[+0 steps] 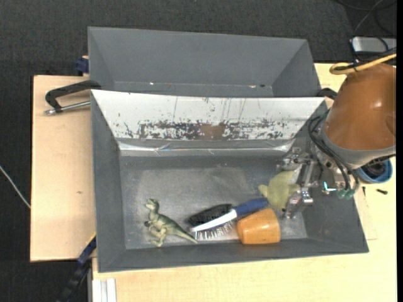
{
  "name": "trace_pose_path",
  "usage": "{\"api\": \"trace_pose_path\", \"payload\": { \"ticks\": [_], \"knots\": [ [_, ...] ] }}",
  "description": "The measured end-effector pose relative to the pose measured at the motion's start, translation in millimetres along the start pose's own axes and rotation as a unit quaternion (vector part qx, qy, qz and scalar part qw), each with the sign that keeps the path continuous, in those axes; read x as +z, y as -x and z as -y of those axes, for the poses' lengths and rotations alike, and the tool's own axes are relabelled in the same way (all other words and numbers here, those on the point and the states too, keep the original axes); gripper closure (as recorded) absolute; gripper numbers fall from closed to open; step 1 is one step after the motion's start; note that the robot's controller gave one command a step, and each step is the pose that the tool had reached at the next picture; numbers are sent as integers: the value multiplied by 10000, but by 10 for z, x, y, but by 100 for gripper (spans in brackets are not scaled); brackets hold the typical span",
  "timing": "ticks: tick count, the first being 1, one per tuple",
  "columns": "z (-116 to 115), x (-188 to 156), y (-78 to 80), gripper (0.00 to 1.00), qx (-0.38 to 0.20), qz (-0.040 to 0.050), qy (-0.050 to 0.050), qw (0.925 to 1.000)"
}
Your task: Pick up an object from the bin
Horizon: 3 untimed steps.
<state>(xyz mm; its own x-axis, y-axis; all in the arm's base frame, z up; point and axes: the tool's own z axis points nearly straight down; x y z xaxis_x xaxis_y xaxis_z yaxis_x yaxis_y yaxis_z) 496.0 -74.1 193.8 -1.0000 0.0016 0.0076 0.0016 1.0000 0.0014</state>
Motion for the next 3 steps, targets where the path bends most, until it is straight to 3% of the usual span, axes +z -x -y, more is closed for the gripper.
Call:
{"api": "trace_pose_path", "payload": {
  "ticks": [1, 2, 3],
  "knots": [
    [-866, 1187, -31, 0, -1663, 1, 3, 9861],
    [-1484, 924, 21, 0, -2387, 80, -1, 9711],
    [-1452, 934, -38, 0, -4328, 57, -18, 9015]
  ]
}}
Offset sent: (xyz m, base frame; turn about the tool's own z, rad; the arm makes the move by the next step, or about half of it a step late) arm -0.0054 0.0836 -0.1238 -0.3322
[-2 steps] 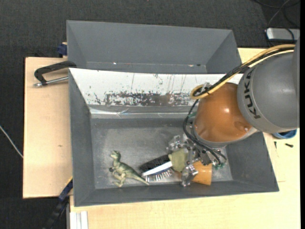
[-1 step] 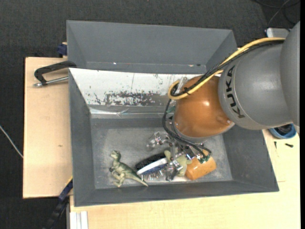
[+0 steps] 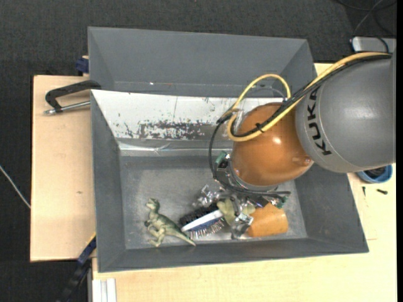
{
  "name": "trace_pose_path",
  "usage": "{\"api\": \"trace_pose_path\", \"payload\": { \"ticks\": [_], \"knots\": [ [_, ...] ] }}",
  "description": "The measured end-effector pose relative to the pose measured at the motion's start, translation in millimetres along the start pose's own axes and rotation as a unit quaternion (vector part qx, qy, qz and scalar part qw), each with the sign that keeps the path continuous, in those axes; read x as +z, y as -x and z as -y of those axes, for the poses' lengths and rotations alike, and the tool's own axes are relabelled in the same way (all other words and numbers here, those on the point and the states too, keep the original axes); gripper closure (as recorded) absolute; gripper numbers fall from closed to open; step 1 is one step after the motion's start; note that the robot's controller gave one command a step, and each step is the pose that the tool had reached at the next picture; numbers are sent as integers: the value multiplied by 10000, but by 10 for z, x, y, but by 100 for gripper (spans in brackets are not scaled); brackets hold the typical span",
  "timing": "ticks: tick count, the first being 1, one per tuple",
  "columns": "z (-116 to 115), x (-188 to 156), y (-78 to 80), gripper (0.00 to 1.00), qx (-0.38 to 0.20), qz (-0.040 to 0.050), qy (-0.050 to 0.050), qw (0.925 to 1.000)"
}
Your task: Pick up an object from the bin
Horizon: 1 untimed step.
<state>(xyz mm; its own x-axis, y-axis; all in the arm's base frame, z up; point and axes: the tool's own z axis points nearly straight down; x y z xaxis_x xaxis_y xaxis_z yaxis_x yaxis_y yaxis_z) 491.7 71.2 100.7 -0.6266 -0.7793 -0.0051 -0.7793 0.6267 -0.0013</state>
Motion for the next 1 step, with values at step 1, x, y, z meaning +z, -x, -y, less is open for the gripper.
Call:
{"api": "trace_pose_path", "payload": {
  "ticks": [1],
  "knots": [
    [-10, 287, 46, 0, -2056, 21, -8, 9786]
  ]
}}
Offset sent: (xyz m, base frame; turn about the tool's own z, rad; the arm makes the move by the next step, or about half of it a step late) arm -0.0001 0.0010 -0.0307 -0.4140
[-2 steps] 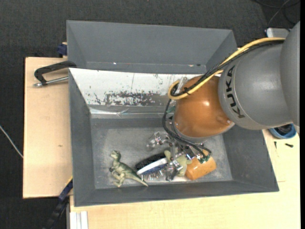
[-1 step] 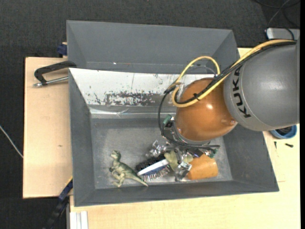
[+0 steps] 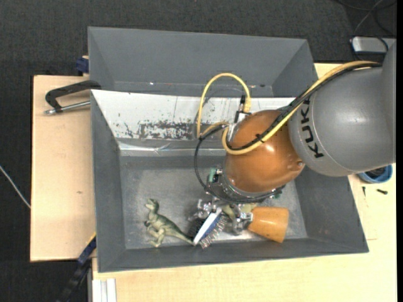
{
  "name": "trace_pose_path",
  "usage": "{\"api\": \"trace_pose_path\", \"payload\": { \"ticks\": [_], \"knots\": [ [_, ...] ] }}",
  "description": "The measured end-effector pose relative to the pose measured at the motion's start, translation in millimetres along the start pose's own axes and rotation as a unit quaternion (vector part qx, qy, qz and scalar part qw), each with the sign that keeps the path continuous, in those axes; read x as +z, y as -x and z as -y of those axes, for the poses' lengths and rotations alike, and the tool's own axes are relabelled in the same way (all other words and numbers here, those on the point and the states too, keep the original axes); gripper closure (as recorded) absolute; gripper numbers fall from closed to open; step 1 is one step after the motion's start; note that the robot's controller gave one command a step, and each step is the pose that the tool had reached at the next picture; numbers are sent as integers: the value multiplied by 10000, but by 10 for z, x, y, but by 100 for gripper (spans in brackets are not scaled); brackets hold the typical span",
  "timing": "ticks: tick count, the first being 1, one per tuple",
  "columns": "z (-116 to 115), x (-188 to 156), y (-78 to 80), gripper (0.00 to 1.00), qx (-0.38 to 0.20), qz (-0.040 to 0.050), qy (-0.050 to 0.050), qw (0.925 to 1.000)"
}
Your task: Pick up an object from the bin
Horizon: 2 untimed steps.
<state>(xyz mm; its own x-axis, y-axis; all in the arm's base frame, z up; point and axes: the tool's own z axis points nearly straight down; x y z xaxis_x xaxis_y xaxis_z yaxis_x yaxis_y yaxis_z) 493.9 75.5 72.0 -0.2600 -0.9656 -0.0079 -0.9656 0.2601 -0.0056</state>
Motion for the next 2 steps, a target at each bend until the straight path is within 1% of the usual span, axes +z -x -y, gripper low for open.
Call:
{"api": "trace_pose_path", "payload": {
  "ticks": [1, 2],
  "knots": [
    [10, -12, 23, 0, 8, -6, 2, 10000],
    [9, -15, 26, 100, 15, -4, 5, 10000]
  ]
}}
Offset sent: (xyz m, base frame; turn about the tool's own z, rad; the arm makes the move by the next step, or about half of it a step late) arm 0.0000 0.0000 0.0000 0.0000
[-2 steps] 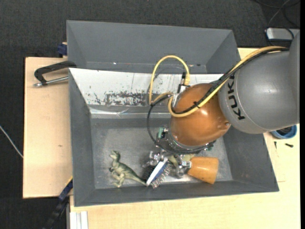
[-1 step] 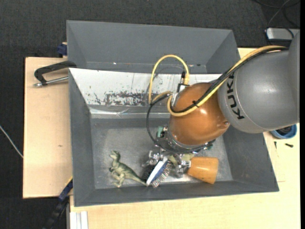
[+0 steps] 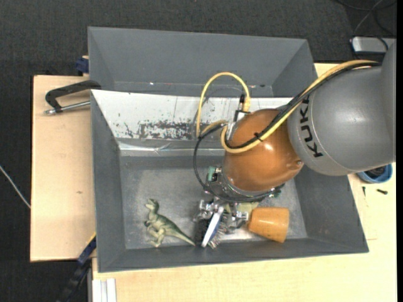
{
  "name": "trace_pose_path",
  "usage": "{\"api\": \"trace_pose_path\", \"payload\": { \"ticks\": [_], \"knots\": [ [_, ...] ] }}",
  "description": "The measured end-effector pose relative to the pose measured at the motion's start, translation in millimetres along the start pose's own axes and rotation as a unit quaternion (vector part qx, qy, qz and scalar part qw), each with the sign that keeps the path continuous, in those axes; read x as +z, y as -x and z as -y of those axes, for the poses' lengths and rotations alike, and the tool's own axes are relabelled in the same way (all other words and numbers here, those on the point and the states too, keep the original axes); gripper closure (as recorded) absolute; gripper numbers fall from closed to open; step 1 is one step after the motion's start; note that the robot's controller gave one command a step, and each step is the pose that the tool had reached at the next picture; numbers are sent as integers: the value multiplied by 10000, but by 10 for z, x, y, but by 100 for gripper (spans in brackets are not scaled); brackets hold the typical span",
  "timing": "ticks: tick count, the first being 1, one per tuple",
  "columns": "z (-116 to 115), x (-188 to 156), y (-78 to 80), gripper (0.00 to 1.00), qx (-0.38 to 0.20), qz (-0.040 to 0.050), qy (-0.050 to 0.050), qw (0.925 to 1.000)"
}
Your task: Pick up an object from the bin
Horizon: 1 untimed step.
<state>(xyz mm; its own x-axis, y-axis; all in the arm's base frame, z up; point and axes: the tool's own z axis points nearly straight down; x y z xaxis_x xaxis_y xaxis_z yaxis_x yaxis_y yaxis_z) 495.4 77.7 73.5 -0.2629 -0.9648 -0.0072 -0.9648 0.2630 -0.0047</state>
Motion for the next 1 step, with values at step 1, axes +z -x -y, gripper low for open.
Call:
{"api": "trace_pose_path", "payload": {
  "ticks": [1],
  "knots": [
    [16, -586, 22, 100, 11, -3, -14, 10000]
  ]
}}
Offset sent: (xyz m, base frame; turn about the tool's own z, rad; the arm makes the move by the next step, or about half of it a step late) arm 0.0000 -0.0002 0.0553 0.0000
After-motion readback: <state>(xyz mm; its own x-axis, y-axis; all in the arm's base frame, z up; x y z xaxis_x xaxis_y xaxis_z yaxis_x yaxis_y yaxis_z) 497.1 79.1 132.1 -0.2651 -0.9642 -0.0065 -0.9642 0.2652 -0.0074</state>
